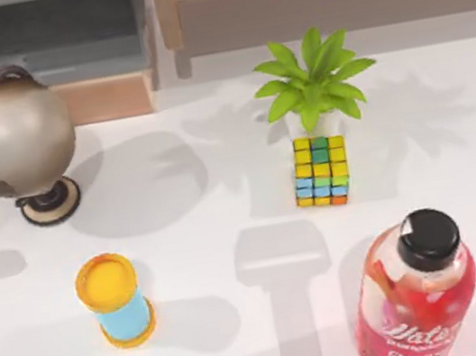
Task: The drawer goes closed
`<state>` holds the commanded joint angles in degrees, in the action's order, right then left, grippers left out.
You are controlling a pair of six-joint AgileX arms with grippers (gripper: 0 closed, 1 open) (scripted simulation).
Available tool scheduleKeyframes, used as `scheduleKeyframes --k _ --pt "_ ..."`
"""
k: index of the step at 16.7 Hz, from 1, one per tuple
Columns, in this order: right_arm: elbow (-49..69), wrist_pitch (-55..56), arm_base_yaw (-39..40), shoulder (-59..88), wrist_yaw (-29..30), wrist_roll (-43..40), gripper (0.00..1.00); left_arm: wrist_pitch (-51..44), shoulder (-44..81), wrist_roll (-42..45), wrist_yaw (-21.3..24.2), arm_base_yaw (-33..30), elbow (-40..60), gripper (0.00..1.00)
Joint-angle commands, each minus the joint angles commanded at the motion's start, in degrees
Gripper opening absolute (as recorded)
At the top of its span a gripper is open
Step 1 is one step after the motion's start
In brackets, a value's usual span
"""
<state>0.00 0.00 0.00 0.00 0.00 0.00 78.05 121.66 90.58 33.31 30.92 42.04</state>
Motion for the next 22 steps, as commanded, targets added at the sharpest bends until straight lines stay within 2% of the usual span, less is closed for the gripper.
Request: scheduleKeyframes --k 4,12,18,22 --pt "0.0 0.0 0.0 0.0 0.0 0.0 1.0 -0.48 0.33 -0.03 -0.22 0.04 0.55 0.0" --pt "0.0 0.0 0.0 0.0 0.0 0.0 1.0 -7.31 5.89 -0.3 -4.64 -4.53 12.98 0.0" --pt "0.0 0.0 0.0 0.0 0.0 0.0 1.0 -7.91 6.24 -0.35 -4.86 -4.6 13.74 0.0" --pt "0.0 0.0 0.0 0.0 0.0 0.0 1.0 -10.81 9.01 -0.37 -6.14 -6.01 19.69 0.0"
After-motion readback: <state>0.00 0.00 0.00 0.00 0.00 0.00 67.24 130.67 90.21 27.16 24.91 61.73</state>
